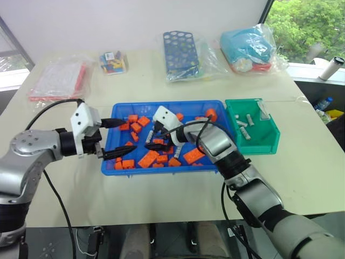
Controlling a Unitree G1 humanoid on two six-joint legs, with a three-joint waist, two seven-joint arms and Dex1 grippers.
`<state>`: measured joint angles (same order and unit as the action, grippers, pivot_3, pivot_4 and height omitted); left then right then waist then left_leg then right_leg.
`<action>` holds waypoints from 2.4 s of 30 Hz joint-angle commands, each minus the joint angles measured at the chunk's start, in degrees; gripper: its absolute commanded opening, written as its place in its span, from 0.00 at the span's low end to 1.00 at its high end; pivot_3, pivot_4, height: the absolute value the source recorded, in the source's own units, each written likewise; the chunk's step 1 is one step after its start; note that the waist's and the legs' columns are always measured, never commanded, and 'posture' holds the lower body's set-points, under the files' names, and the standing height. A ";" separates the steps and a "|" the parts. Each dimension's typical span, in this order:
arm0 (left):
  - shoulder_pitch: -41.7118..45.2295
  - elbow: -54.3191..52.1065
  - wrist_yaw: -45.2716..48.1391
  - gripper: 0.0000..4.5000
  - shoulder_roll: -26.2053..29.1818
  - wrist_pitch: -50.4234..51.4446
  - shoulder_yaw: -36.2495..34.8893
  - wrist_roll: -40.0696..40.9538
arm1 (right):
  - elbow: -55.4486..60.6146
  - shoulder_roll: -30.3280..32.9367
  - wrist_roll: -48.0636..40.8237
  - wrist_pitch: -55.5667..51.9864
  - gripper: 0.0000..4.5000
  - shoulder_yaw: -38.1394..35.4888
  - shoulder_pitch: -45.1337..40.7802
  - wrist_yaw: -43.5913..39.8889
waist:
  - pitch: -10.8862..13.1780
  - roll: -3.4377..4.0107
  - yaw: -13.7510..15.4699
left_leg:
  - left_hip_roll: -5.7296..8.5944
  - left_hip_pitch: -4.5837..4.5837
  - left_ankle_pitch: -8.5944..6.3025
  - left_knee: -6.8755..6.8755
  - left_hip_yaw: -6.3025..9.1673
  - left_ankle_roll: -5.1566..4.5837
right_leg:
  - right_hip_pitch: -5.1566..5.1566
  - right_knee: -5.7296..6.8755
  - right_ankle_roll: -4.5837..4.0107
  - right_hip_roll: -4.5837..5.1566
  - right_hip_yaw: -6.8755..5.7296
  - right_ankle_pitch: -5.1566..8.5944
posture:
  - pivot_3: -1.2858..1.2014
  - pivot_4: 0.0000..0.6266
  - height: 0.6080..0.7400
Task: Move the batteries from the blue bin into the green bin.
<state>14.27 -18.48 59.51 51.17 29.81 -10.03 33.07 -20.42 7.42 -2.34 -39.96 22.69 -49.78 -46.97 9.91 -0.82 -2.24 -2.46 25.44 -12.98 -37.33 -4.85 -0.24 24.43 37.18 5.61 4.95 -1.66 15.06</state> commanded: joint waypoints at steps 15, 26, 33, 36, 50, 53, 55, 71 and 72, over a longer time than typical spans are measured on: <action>1.45 -0.73 -0.29 1.00 0.50 -0.83 -1.59 0.23 | -1.99 -2.67 1.32 3.95 0.50 0.11 -1.50 0.12 | 0.00 0.00 -0.15 | -0.01 -0.01 0.00 0.00 0.01 0.01 | -0.01 0.00 0.00 -0.01 0.00 0.00 | 0.52 0.24 0.98; 3.49 1.63 0.68 1.00 -1.60 -2.95 1.38 -1.39 | 13.44 3.07 -5.98 -9.82 0.50 -12.39 -2.85 2.18 | 0.00 0.00 0.17 | -0.02 0.00 0.01 -0.01 0.01 0.01 | -0.01 0.00 0.00 -0.01 0.00 0.00 | 0.52 0.24 0.98; 5.30 3.85 2.01 1.00 -2.94 -4.29 3.57 -2.31 | 23.66 22.43 -9.22 -19.66 0.50 -27.30 3.39 4.34 | 0.00 -0.01 1.94 | 0.05 0.01 0.00 -0.03 -0.06 0.01 | -0.06 -0.09 0.00 0.09 -0.02 0.00 | 0.52 0.24 0.98; 6.06 4.95 2.50 1.00 -3.67 -4.86 4.52 -2.84 | 26.32 28.40 -11.02 -22.49 0.50 -32.69 6.82 4.89 | 0.00 -0.01 1.62 | 0.10 0.01 0.00 -0.01 -0.09 0.00 | -0.06 -0.11 -0.01 0.09 -0.02 0.00 | 0.52 0.24 0.98; 12.21 10.52 5.18 1.00 -6.04 -6.78 7.81 -5.12 | 29.33 34.07 -12.61 -20.20 0.98 -33.54 14.81 9.62 | 0.00 0.01 1.44 | -0.06 -0.05 0.01 -0.04 -0.11 0.00 | -0.03 -0.09 -0.14 -0.25 0.08 -0.07 | 0.52 0.24 0.98; 12.20 10.15 5.08 1.00 -6.33 -6.62 7.75 -5.26 | 32.49 32.19 -15.79 -20.78 0.98 -31.71 12.47 8.53 | 0.00 0.01 1.40 | -0.07 -0.05 0.01 -0.04 -0.10 0.00 | -0.03 -0.08 -0.14 -0.26 0.08 -0.07 | 0.52 0.24 0.98; 11.89 9.68 4.92 1.00 -6.30 -6.46 7.61 -5.15 | 35.72 31.04 -18.28 -21.32 0.98 -29.51 12.09 6.95 | 0.00 0.01 1.36 | -0.10 -0.04 0.01 -0.04 -0.08 0.00 | -0.02 -0.08 -0.14 -0.27 0.08 -0.07 | 0.52 0.24 0.98; 7.21 4.03 1.72 1.00 -4.46 -3.80 3.55 -3.70 | 27.97 26.25 -14.81 -7.64 0.98 -3.37 8.65 -4.48 | 0.00 -0.01 1.53 | -0.14 0.00 0.00 -0.13 -0.05 0.00 | -0.05 -0.08 -0.14 -0.28 0.05 -0.08 | 0.52 0.24 0.98; 6.56 3.44 1.38 1.00 -4.31 -3.61 3.01 -3.58 | 26.64 26.27 -13.66 -6.15 0.98 -2.10 8.57 -5.12 | 0.00 -0.01 1.50 | -0.14 -0.01 0.01 -0.13 -0.05 0.00 | -0.05 -0.08 -0.14 -0.28 0.05 -0.08 | 0.52 0.24 0.98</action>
<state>21.28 -12.84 61.51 46.04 26.01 -4.42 28.32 6.89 33.38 -17.54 -48.75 19.76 -39.83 -50.93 9.91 -0.83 -0.73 -2.60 25.43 -12.97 -37.45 -4.90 -0.25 24.38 37.11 5.46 4.67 -1.61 14.99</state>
